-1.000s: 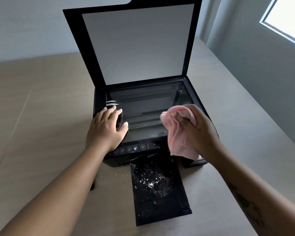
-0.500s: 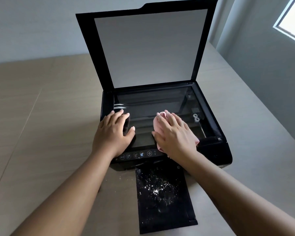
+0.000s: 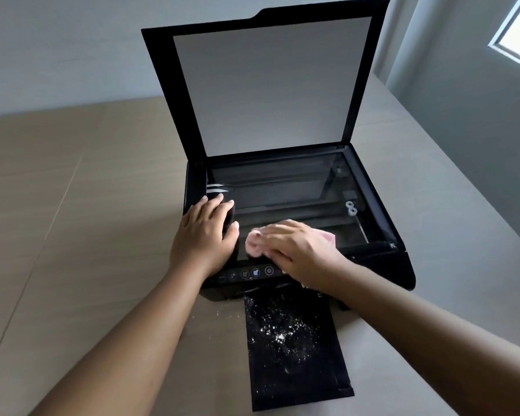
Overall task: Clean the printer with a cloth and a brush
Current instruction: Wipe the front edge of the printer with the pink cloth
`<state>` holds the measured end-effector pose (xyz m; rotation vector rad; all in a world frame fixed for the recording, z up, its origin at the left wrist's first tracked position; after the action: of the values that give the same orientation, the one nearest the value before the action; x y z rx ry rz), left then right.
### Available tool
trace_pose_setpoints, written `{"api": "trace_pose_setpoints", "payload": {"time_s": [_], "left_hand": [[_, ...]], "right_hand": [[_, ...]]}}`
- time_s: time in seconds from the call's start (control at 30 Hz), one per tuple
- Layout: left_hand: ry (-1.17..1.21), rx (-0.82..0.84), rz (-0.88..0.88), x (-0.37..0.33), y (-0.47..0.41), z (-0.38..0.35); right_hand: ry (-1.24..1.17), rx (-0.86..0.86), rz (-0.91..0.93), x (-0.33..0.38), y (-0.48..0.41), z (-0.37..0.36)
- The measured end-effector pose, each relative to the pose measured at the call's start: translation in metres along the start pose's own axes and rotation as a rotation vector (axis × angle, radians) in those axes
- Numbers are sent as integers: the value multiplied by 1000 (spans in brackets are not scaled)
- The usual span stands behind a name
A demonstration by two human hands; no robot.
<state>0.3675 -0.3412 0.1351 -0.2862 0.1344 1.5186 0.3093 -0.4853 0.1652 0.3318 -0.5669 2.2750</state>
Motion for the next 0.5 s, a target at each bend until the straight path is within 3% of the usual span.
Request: {"api": "trace_pose_setpoints", "payload": {"time_s": [0.1,0.2,0.27,0.37,0.5], "left_hand": [[14,-12,-4,0,0,1],[25,-20,-2,-1,-3,3],[25,-15,-6,0,-2,2],[18,-6,-4,0,-1,1],[16,-14,2,0,-2,2]], "right_hand": [[-117,-41,46,20,22,9],[-99,-251,-243,-27,18,27],[-32,-167,-223,-16,6,14],[-206,-58,-138,7,10,1],[-157,-237,-304,-20,20,21]]}}
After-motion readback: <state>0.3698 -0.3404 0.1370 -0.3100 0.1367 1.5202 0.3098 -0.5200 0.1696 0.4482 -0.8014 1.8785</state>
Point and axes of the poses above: each hand's wrist, its own y-axis away from the middle knuckle, its own z-axis out of the back of the hand, x = y × z, the point moved 10 cm from there along -y, towards the middle knuckle, and after that the axes turned 9 degrees about z, right-handed, at the moved point
